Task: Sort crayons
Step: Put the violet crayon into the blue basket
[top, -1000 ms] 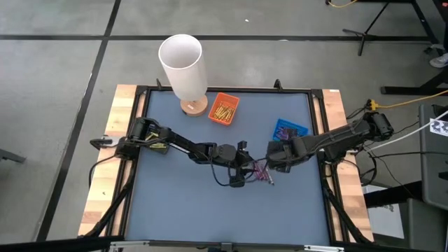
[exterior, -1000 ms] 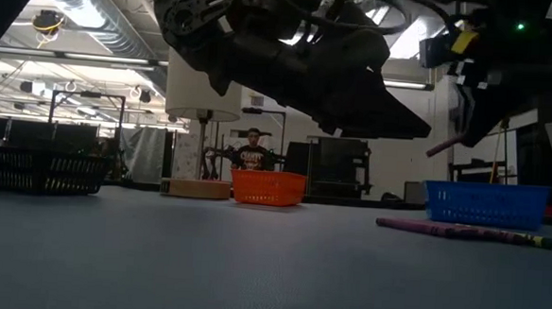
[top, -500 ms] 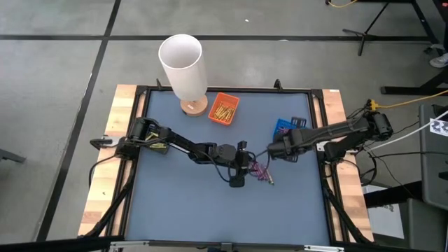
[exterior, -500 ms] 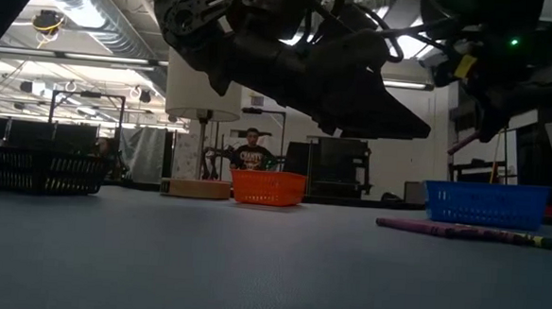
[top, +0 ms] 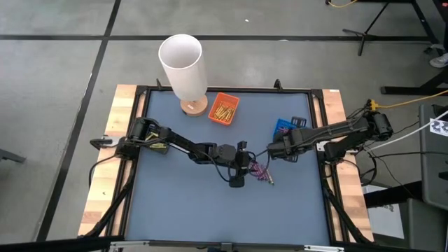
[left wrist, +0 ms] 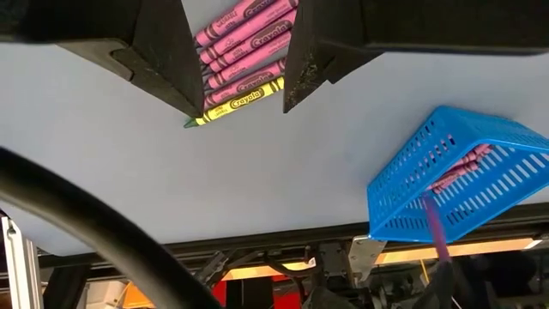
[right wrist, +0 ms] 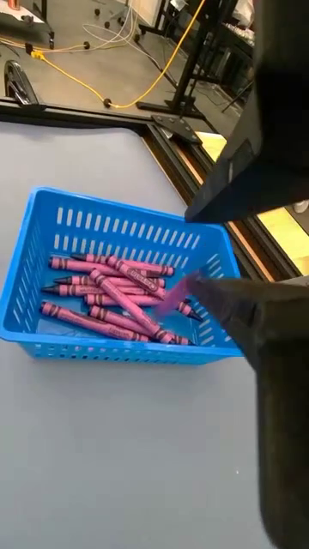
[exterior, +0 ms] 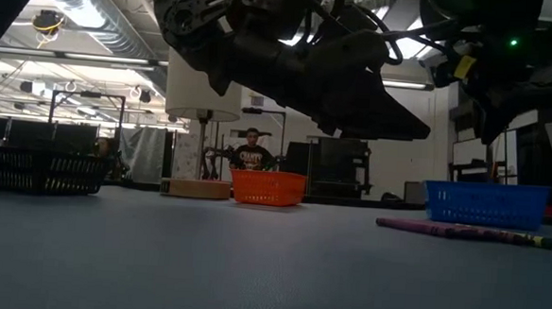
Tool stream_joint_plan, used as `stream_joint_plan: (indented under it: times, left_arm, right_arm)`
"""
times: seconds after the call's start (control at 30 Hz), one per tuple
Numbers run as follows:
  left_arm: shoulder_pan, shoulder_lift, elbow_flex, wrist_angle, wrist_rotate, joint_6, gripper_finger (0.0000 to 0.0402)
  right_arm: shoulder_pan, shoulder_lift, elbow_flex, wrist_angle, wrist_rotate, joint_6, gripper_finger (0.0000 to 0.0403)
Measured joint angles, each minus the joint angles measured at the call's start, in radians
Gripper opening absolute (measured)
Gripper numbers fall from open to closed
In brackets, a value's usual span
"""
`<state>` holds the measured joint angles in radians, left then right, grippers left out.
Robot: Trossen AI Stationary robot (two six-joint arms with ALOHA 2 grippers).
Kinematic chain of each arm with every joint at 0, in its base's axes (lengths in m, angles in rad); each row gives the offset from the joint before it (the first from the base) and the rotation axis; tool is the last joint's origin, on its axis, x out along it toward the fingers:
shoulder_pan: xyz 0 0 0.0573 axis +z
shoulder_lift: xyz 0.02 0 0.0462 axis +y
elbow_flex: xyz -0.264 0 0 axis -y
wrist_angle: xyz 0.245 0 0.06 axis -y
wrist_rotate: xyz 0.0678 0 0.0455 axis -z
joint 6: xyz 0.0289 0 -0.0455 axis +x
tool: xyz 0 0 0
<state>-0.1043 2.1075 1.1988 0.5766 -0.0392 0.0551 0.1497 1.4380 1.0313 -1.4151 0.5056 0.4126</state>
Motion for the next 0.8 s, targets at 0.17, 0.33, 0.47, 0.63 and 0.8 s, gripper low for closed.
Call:
stream_joint_plan:
  times: [0.17, 0.33, 0.47, 0.63, 0.8]
  left_arm:
    - [0.0, 0.0, 0.0, 0.0, 0.0, 0.0, 0.0144]
    - [0.0, 0.0, 0.0, 0.0, 0.0, 0.0, 0.0144]
    - [0.0, 0.0, 0.0, 0.0, 0.0, 0.0, 0.0144]
    - [0.0, 0.0, 0.0, 0.0, 0.0, 0.0, 0.0144]
    - [-0.004, 0.0, 0.0, -0.001, 0.0, 0.0, 0.0144]
  right_arm:
    - [0.0, 0.0, 0.0, 0.004, 0.0, 0.001, 0.0144]
    - [0.0, 0.0, 0.0, 0.009, 0.0, 0.001, 0.0158]
    - [0.0, 0.0, 0.0, 0.011, -0.002, 0.001, 0.0158]
    - [0.0, 0.001, 0.0, 0.067, -0.116, 0.01, 0.0159]
    - [0.001, 0.001, 0.0, 0.21, -0.338, 0.07, 0.0159]
